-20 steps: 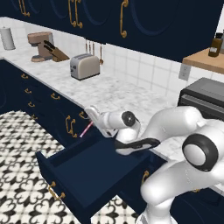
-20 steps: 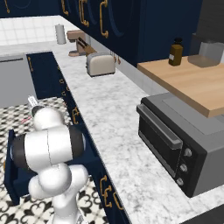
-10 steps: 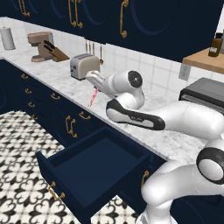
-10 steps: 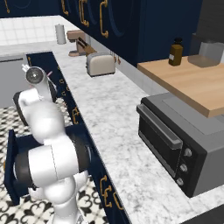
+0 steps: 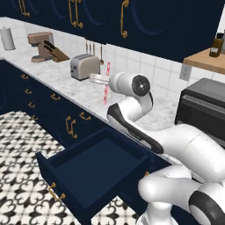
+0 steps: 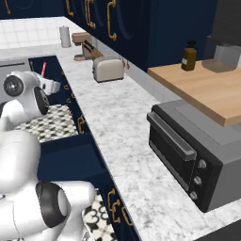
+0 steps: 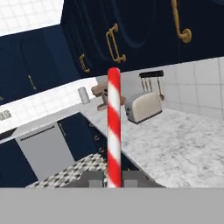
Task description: Take a straw from the drawer in front and place it inside the glass cup on the dining counter.
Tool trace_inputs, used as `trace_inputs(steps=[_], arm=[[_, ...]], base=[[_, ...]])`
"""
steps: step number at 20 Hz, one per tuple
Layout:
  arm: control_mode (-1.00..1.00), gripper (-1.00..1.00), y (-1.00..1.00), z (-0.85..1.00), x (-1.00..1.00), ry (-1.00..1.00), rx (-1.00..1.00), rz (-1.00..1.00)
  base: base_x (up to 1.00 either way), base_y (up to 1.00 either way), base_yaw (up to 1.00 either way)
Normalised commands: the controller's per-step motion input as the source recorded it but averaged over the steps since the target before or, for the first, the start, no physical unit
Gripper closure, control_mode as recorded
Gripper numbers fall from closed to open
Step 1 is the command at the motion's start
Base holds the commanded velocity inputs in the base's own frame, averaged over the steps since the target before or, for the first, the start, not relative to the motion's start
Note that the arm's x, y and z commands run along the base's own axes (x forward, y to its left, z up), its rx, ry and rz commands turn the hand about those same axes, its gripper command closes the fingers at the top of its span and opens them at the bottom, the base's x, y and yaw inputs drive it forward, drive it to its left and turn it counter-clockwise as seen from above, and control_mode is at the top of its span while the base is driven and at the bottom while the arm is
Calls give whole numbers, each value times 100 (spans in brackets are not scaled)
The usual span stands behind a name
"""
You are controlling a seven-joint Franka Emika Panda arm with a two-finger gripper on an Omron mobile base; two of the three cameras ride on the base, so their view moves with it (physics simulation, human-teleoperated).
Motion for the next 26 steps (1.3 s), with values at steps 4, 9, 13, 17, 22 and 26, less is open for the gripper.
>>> trace_inputs(steps=[4,9,13,17,22,26], arm=[[-100,100,-82,0,-58,3,-13,12],[-100,100,-49,0,-7,31,-8,3],[-100,100,-33,-11,-14,48,-6,0],[-100,100,-1,-62,-8,53,-11,-2],[100,100,0,-22,-4,16,-3,-1],[100,100,0,0,0,0,0,0]], base=[[0,0,0],[0,0,0],[0,0,0],[0,0,0],[-43,-1,-1],[-100,0,-2]])
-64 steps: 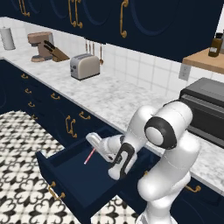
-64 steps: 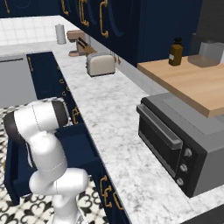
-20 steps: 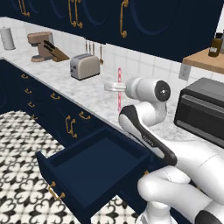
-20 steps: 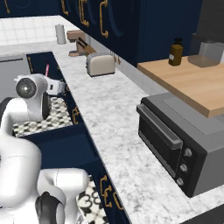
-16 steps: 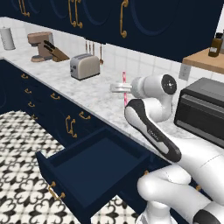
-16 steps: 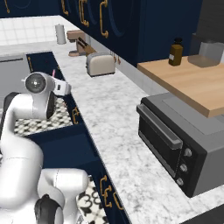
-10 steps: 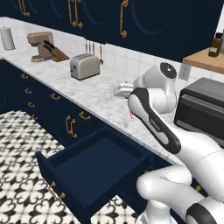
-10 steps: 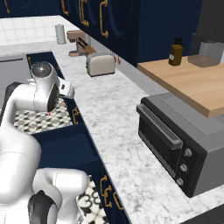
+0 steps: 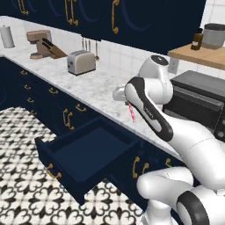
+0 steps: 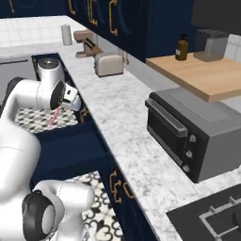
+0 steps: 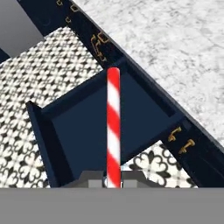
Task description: Take a straw from the drawer in front and place it inside the glass cup on the dining counter.
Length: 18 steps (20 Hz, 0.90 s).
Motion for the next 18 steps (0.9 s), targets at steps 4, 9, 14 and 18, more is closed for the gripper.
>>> trace_inputs(steps=[4,9,14,18], arm=[[100,100,0,0,0,0,0,0],[100,100,0,0,0,0,0,0],[100,100,0,0,0,0,0,0],[100,100,0,0,0,0,0,0]], base=[[-95,32,33],[-27,32,97],[-11,30,100],[-16,36,100]])
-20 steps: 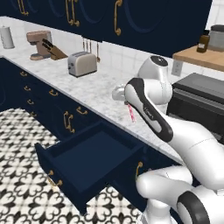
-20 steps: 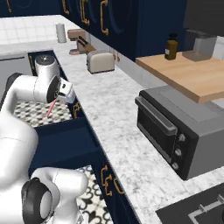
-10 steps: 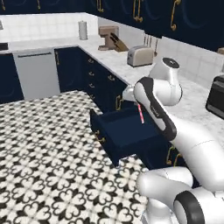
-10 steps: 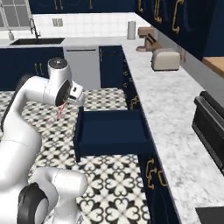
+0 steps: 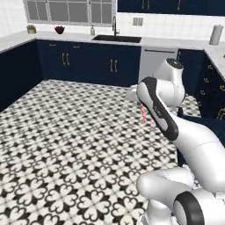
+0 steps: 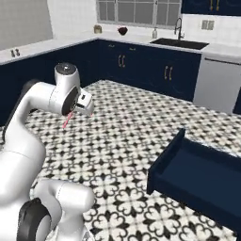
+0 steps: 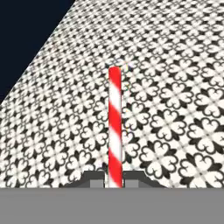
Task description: Take a straw from the drawer in front and place it inside the glass cup on the dining counter.
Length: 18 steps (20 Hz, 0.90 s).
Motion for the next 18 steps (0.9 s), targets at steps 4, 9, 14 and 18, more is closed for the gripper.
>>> trace_inputs(steps=[4,9,14,18], arm=[[100,100,0,0,0,0,0,0],[100,100,0,0,0,0,0,0],[100,100,0,0,0,0,0,0],[100,100,0,0,0,0,0,0]], base=[[-4,45,98],[15,77,77],[72,100,39],[100,100,12]])
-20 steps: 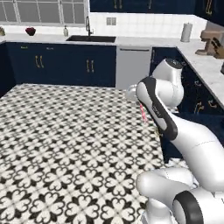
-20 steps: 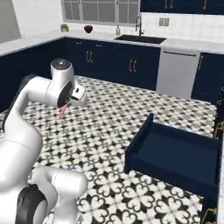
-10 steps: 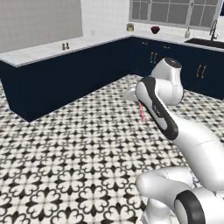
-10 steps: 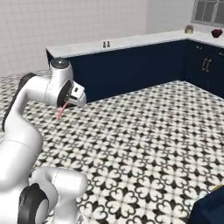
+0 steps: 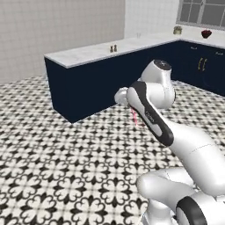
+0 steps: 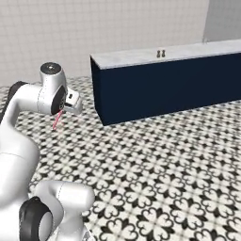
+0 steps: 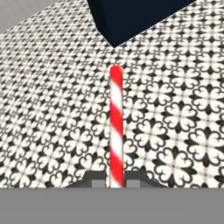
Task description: Take a straw from the drawer in front and place it inside the glass cup on the dining counter.
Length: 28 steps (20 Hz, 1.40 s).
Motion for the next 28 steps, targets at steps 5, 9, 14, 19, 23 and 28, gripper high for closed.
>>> trace_inputs(steps=[5,9,14,19,23,28], arm=[[100,100,0,0,0,0,0,0],[100,100,0,0,0,0,0,0],[100,100,0,0,0,0,0,0],[100,100,0,0,0,0,0,0],[100,100,0,0,0,0,0,0],[100,100,0,0,0,0,0,0]], base=[[100,100,1],[100,100,-9],[100,100,-24],[100,100,-30],[100,100,-36],[96,100,-36]])
